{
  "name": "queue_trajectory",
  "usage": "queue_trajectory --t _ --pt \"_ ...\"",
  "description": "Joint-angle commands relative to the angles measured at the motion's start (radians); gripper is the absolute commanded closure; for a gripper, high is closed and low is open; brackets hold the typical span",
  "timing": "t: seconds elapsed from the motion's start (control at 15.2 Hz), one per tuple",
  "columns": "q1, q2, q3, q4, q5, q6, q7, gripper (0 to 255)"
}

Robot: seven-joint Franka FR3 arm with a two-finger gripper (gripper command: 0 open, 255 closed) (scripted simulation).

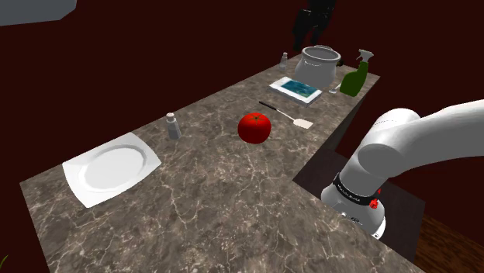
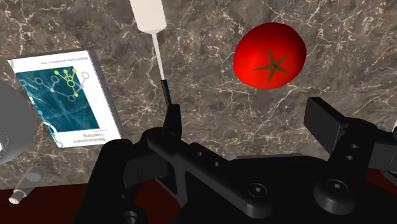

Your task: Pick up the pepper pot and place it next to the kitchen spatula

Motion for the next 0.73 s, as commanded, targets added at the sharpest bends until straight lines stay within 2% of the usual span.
queue_trajectory --t 0.0,0.66 --pt "0.000 0.000 0.000 0.000 0.000 0.000 0.000 0" --pt "0.050 0.242 0.143 0.020 0.047 0.204 0.143 0"
